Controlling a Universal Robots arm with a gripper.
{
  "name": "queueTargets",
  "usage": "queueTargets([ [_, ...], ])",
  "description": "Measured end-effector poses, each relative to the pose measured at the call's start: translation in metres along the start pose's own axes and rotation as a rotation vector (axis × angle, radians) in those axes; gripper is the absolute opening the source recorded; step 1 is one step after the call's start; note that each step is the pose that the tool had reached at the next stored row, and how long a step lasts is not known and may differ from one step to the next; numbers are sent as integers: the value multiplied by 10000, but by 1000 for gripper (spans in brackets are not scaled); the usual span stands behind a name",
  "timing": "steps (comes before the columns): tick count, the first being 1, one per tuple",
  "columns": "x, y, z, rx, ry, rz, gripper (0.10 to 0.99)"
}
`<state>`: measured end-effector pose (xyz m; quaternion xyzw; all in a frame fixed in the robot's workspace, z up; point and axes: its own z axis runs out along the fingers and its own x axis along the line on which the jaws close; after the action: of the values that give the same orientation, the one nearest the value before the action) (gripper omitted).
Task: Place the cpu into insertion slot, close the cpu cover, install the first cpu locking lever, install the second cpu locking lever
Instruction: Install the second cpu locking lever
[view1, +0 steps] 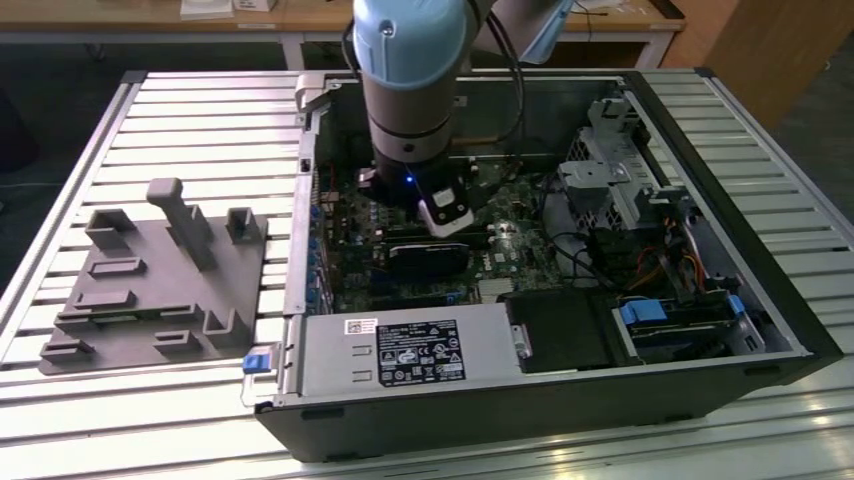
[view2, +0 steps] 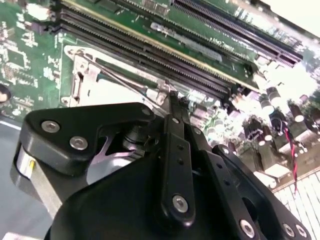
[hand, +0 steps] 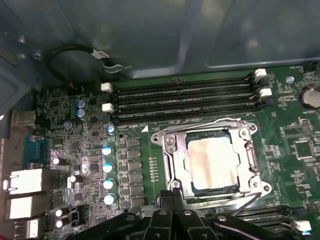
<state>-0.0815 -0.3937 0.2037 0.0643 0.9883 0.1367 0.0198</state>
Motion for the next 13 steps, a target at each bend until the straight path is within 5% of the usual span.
queueTargets([
  [13,-9,124,-436,73,-9,-3,106],
])
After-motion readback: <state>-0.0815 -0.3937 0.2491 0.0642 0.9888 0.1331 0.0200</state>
